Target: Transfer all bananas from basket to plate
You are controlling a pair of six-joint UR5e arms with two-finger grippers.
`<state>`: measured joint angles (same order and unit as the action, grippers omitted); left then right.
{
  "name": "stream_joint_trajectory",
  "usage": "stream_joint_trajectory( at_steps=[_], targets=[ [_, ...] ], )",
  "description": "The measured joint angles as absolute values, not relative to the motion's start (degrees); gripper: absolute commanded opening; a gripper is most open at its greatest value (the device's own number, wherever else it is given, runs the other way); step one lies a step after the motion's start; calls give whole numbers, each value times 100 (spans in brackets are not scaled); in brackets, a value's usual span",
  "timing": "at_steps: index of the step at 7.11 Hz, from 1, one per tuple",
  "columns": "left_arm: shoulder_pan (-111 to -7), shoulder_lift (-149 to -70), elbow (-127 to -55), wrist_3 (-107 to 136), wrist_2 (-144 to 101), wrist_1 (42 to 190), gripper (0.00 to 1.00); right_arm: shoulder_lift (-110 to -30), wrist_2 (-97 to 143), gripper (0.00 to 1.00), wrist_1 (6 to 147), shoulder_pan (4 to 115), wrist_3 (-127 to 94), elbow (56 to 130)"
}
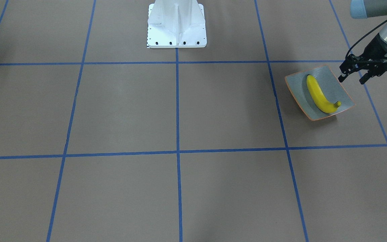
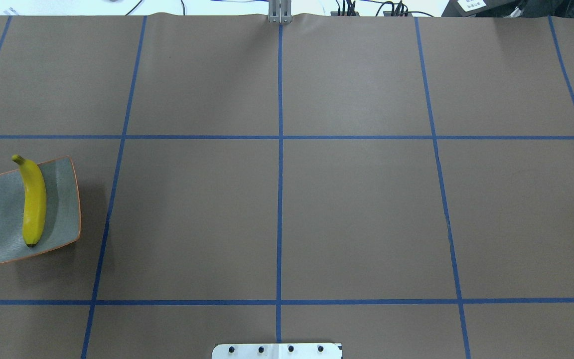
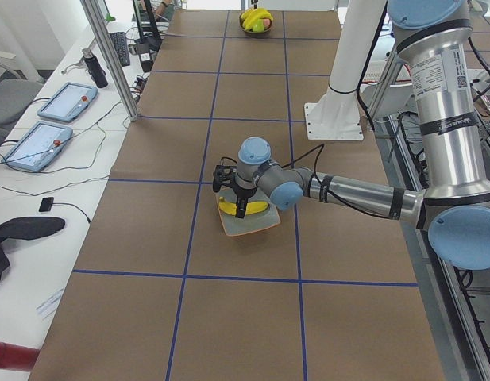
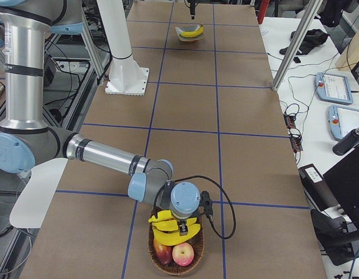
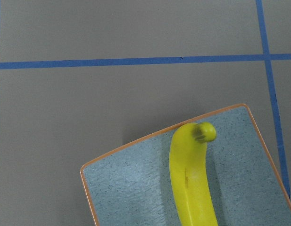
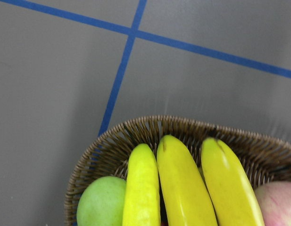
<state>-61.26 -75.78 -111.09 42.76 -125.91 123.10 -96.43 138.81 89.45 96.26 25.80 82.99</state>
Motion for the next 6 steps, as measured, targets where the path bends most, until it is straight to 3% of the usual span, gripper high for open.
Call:
stream_joint_trajectory(
  at_steps=[4,6],
  targets=[
    [-6131,-7576,-11120,4280,-12587,12322,87,-9694,13812,78,9040,9641,2936,8106],
    [-6134,-7571,-11132,4280,-12586,12328,87,-9677,13808,78,9036,9637,2982,8026]
  ],
)
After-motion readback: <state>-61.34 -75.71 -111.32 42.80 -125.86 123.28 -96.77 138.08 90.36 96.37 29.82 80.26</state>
